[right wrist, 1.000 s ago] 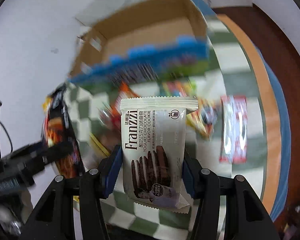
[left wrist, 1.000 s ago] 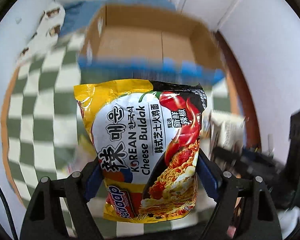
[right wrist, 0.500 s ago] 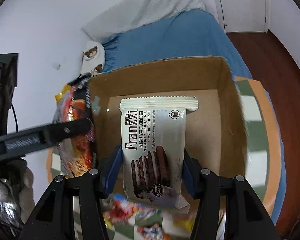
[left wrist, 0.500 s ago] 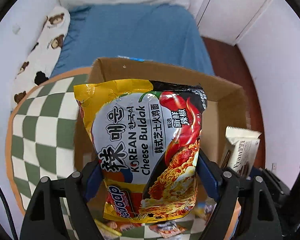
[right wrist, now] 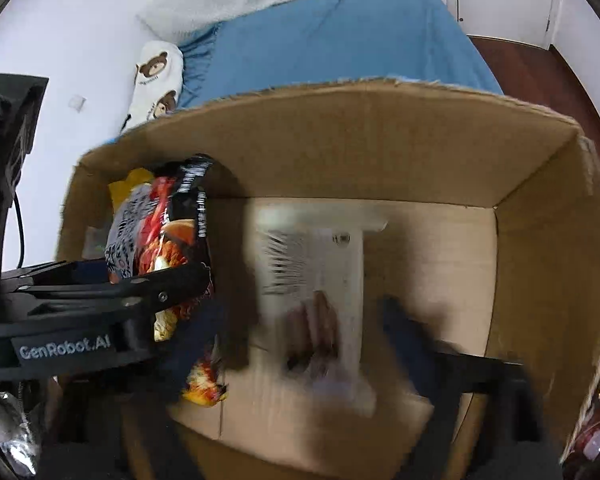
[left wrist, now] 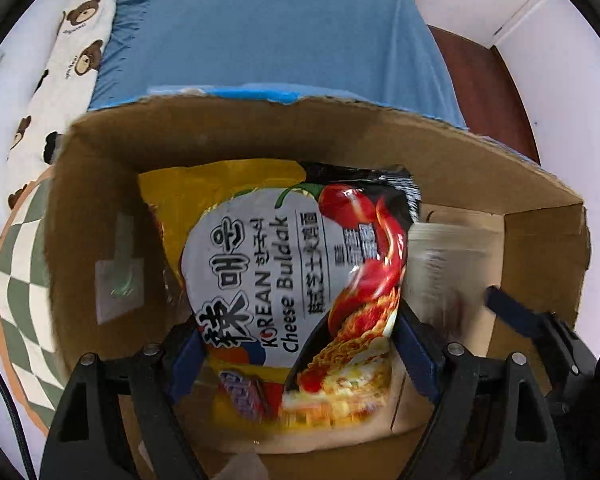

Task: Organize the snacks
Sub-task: 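Carry both packs into the cardboard box and open both grippers, then grasp the yellow-and-white bread bag with the left gripper while the right grasps the panda snack bag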

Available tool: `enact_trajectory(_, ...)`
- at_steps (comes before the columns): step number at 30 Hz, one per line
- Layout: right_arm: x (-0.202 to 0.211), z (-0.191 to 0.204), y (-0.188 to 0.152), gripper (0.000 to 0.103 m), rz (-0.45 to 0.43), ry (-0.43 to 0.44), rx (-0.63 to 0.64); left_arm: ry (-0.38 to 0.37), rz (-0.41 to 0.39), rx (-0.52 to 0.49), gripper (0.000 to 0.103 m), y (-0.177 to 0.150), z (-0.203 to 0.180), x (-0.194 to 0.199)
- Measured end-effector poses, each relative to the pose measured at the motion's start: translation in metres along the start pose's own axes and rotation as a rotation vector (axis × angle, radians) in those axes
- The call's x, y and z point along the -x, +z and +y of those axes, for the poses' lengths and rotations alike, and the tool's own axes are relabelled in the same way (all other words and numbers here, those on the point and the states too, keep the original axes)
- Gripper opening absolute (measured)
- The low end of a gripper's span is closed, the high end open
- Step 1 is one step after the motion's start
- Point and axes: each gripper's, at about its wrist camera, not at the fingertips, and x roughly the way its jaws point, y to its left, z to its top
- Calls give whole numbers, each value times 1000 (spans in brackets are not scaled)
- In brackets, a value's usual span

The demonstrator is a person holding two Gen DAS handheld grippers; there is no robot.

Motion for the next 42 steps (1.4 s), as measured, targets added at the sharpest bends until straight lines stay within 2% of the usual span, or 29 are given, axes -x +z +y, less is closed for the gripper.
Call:
enact_trajectory(5,-10,-4,0,97,18,-34,17,-5,-30,-6,86,-3,0,-1)
enact_trajectory(11,1,-3,-13,97,-8,-88,29,17,-118,-9,87,-15,1,19)
enact_trajectory(21,63,10,-58,97,-114,-150,34,23,-264,-21,87,-80,-4,69)
enact_trajectory(28,101,29,-85,97,-199,-165,40,23,-330,-44,87,-122,-9,99)
enact_trajectory(29,108,31,-92,97,-216,-168,39,22,-339,-47,87,-118,2,99)
enact_trajectory(32,129,34,-106,97,-251,-169,44,24,-366,-51,87,-130,2,112)
enact_trajectory(42,184,49,-154,97,-356,-165,42,35,-440,-80,87,-182,3,156)
